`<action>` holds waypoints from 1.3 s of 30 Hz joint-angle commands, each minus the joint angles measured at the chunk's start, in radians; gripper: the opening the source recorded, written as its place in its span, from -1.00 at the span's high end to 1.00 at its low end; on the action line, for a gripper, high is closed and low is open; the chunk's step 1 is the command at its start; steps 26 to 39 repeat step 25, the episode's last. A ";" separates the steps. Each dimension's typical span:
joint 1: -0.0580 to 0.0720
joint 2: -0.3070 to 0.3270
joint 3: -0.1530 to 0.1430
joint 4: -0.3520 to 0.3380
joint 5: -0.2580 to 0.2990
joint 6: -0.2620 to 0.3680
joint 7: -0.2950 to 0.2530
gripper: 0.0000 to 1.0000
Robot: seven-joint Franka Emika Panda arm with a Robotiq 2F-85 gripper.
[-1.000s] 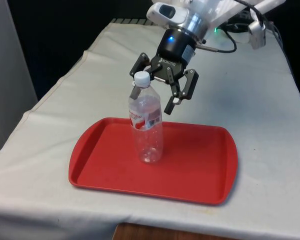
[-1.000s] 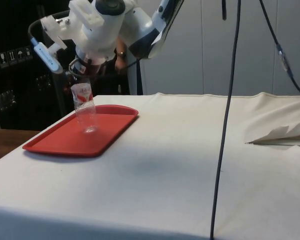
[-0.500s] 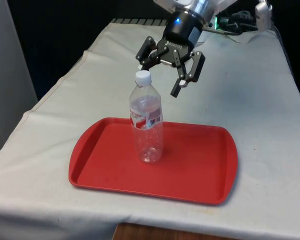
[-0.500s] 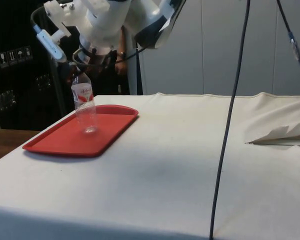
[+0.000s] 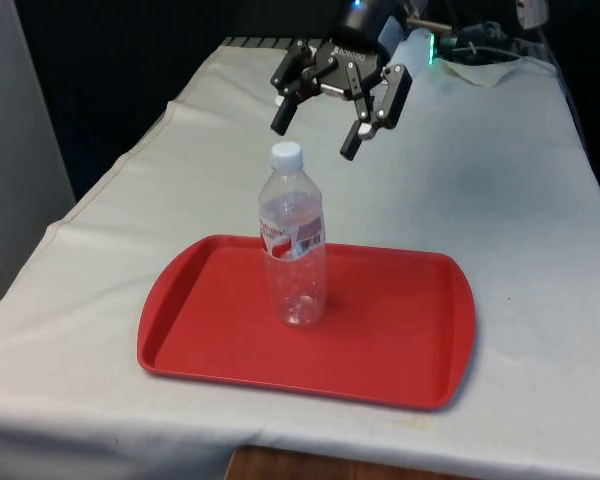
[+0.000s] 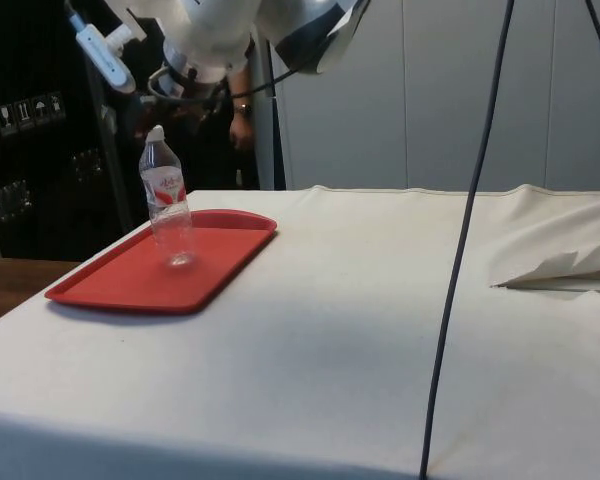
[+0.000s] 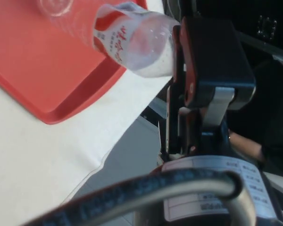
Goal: Place the bottle upright on the tray.
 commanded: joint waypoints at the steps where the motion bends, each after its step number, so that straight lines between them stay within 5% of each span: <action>1: -0.002 -0.014 0.001 -0.011 0.006 0.001 -0.009 -1.00; 24: 0.001 -0.158 0.002 -0.084 0.002 -0.029 0.000 -1.00; 39: 0.000 -0.151 0.002 -0.078 0.001 -0.028 -0.005 -1.00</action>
